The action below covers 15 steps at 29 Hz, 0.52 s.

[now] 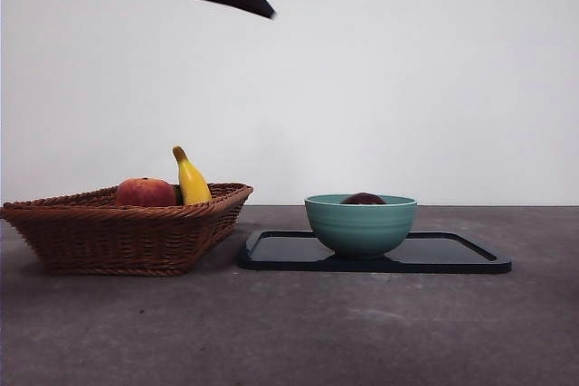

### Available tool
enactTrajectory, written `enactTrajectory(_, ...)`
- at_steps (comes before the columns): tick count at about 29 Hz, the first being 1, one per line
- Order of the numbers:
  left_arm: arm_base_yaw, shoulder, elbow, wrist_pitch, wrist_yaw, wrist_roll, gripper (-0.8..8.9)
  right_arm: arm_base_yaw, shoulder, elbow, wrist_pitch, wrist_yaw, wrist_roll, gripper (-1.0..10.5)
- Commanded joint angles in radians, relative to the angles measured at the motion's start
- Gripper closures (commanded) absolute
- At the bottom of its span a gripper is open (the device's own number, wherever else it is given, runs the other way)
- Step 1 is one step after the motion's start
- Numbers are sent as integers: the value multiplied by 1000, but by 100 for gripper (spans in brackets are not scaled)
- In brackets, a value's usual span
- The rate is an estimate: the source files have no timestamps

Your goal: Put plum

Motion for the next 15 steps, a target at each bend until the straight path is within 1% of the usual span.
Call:
enactTrajectory(1, -17, 95, 83, 4, -4, 34, 408, 6, -2, 4, -8, -14, 14, 744)
enactTrajectory(6, -38, 228, 176, 8, -65, 85, 408, 6, -15, 4, -46, -18, 14, 744)
enactTrajectory(9, -53, 309, 212, 31, -105, 102, 408, 6, -29, 4, -74, -17, 14, 744)
enactTrajectory(13, -69, 403, 220, 85, -114, 129, 408, 6, -51, 4, -97, -18, 18, 744)
enactTrajectory(15, -80, 442, 220, 92, -144, 170, 408, 6, -56, 4, -111, -18, 19, 744)
